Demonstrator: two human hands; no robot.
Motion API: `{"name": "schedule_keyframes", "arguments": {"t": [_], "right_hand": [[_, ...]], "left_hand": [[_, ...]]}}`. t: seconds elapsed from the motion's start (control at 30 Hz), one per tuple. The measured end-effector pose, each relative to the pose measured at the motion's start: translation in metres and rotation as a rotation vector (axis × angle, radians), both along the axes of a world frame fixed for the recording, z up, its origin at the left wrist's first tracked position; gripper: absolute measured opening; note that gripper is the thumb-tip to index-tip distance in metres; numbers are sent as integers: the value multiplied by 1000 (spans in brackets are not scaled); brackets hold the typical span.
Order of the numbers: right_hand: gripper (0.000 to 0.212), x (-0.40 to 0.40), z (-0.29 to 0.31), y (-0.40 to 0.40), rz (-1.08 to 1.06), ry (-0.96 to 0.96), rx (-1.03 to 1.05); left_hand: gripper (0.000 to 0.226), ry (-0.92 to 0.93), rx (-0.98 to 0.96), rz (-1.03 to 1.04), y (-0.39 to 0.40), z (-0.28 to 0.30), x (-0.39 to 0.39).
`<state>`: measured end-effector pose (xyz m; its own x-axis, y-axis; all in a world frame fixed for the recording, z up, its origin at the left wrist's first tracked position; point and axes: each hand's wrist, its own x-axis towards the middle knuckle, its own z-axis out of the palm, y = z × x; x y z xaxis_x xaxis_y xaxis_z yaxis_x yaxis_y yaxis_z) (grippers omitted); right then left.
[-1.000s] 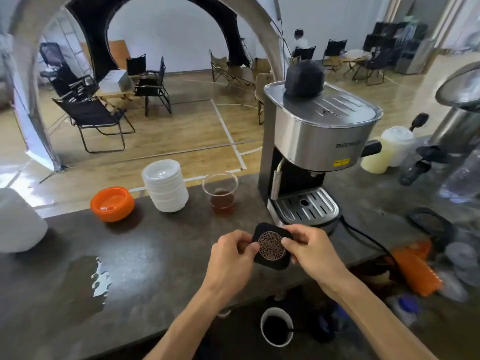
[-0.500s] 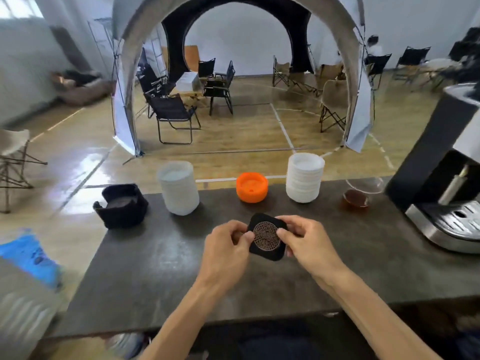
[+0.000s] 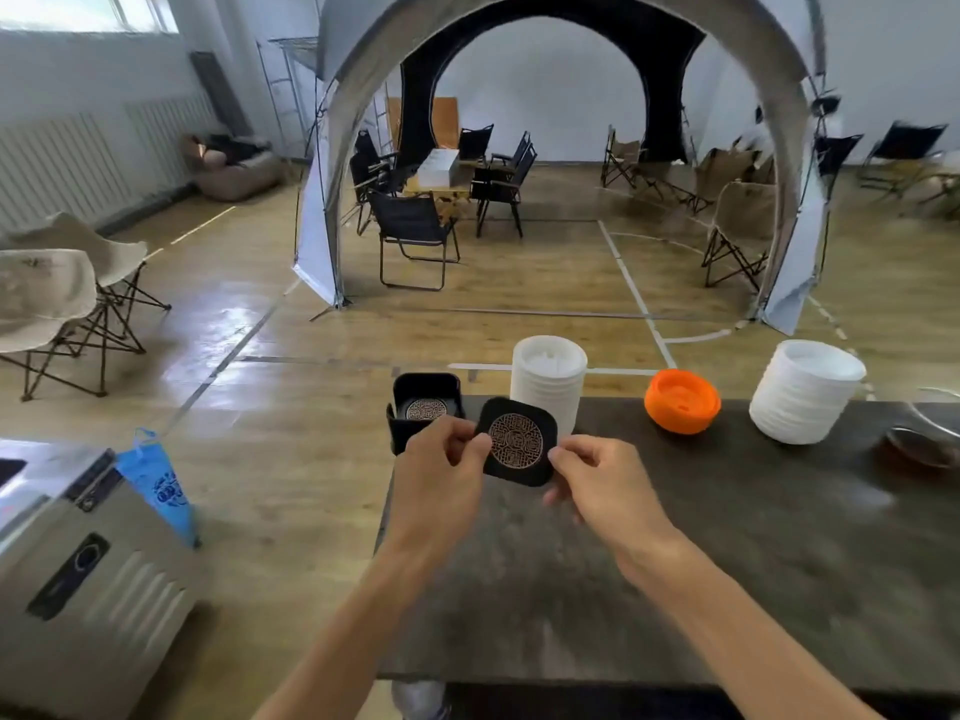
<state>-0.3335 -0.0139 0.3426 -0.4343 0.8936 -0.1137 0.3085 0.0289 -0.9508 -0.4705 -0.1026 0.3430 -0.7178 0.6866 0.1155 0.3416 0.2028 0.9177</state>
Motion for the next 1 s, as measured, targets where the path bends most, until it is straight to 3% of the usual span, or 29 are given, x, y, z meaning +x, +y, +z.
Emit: {"name": "schedule_keyframes", "arguments": {"t": [0.13, 0.27, 0.4, 0.47, 0.6, 0.7, 1.0], "right_hand": [[15, -53, 15, 6, 13, -43, 71], [13, -106, 33, 23, -8, -92, 137], [14, -150, 22, 44, -26, -250, 119], [27, -164, 9, 52, -31, -339, 107], [15, -173, -3, 52, -18, -445, 116], [26, -174, -10, 53, -42, -486, 116], [28, -180, -23, 53, -61, -478, 52]], "left_hand": [[11, 19, -4, 39, 3, 8, -54], [32, 201, -123, 120, 15, 23, -101], [31, 235, -280, 129, 34, 14, -136], [30, 239, -350, 119, 41, 6, -145], [32, 222, -448, 91, 50, -14, -151], [31, 200, -488, 84, 52, -27, -151], [27, 144, -534, 141, 59, -38, -155]]}}
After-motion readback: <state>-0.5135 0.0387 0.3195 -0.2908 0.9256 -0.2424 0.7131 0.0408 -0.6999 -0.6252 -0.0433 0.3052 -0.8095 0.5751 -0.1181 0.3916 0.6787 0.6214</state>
